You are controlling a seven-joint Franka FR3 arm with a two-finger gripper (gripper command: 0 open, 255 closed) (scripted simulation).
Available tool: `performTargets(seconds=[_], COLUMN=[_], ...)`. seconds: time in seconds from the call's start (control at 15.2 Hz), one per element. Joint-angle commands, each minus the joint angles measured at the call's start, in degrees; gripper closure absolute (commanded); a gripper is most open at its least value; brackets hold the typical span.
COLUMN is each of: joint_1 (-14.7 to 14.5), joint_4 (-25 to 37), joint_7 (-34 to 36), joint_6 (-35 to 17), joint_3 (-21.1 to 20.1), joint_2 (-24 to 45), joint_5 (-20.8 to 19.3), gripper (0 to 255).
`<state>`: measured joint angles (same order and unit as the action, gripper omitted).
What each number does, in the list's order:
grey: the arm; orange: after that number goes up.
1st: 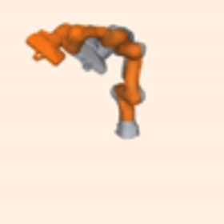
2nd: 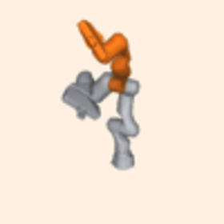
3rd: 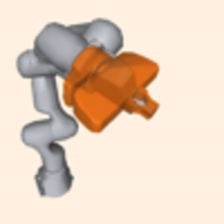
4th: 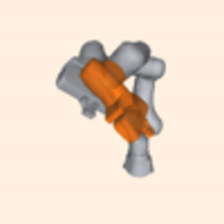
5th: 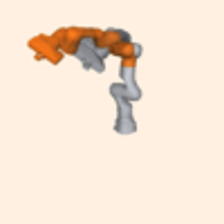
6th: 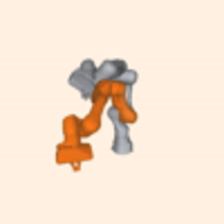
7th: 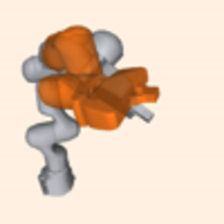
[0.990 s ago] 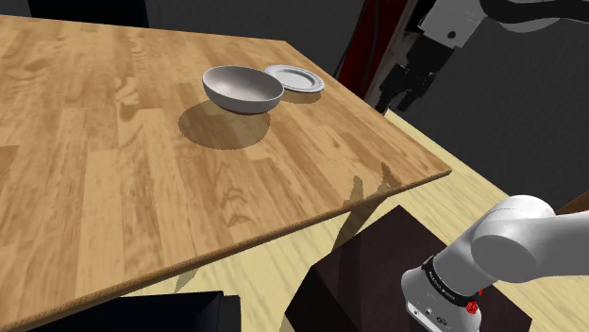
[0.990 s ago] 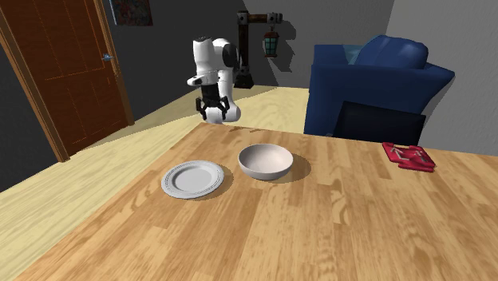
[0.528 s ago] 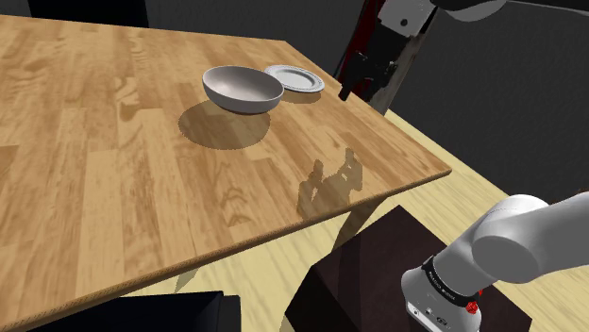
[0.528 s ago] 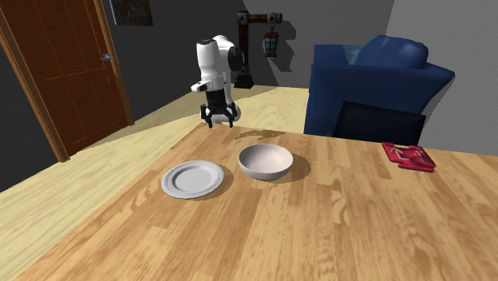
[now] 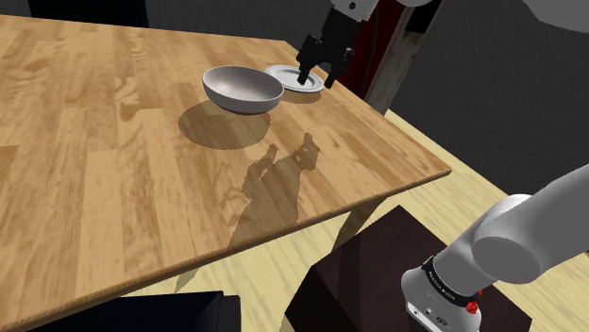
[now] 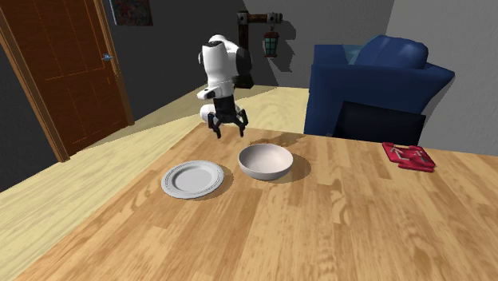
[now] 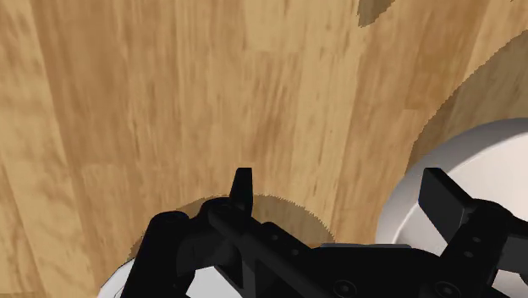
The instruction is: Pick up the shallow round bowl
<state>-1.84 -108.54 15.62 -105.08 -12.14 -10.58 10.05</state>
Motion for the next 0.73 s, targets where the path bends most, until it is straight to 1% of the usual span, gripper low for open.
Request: performTargets(seconds=[0.0, 0.33, 0.4, 0.66], joint_1=[-0.28, -1.75, -1.92, -1.9], joint_4=[4.67, 18.08, 19.13, 15.61], joint_7=[1.08, 4.34, 4.56, 4.09], joint_6=[-0.33, 0.8, 0.96, -2.19], joint_3=[-0.76, -2.47, -2.54, -2.5], joint_2=[4.72, 16.31, 17.15, 16.8], joint_5=[-0.58, -2.83, -3.02, -2.8], gripper=[0, 0, 0, 0])
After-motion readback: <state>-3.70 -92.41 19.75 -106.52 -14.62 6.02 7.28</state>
